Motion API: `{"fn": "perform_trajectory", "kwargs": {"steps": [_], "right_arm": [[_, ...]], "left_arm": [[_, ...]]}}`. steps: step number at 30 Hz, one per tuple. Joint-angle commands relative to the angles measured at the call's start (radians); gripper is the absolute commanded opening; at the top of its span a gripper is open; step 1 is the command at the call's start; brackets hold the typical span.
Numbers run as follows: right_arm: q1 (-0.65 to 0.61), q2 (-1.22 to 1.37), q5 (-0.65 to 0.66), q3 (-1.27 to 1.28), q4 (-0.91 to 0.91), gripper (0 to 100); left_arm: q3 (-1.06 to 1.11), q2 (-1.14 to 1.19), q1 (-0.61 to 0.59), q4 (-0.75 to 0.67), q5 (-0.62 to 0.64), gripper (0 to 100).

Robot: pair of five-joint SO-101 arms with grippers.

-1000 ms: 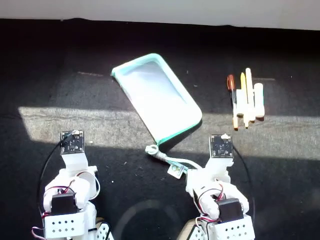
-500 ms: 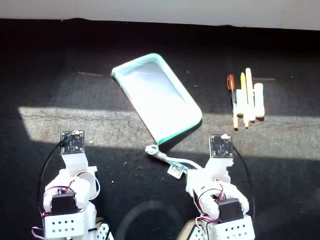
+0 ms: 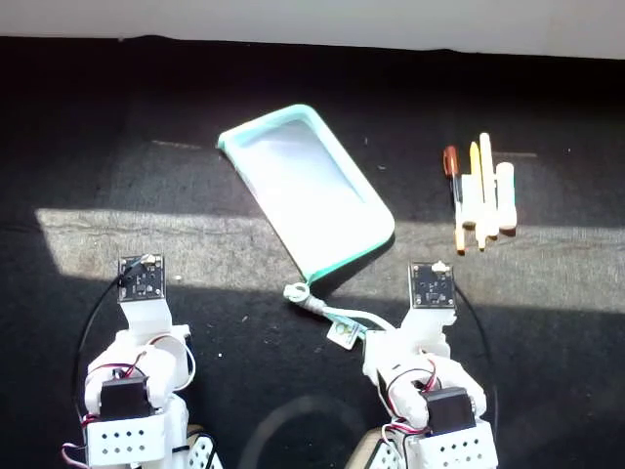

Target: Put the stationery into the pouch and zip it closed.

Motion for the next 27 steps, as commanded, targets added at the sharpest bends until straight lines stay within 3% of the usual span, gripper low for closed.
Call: {"fn": "perform_trajectory", "kwargs": {"steps": [1,9,14,16,19,23,27], "right_arm": [[-0.025,-0.010,-0.003,0.120,0.007,16.9],[-0.044,-0.010,0.000,0.120,-0.015,17.0],[-0.059,-0.012,-0.006,0.021,-0.119,17.0],[-0.062,-0.010,-0.008,-0.084,-0.096,17.0],[-0.062,-0.010,-0.005,-0.231,-0.039,17.0],[-0.074,-0.007,-0.003,-0.363,0.035,17.0],[-0.174,0.062,-0.003,-0.433,0.061,17.0]], "left_arm": [[0.019,0.001,-0.004,0.005,0.011,4],[0.019,-0.001,0.082,-0.021,0.003,5],[-0.001,0.001,0.019,-0.311,-0.106,5],[-0.035,0.001,0.012,-0.361,-0.114,5],[-0.110,0.010,0.013,-0.301,-0.115,5],[-0.240,0.010,0.012,-0.193,-0.109,14],[-0.283,0.012,0.013,-0.173,-0.109,16]]}}
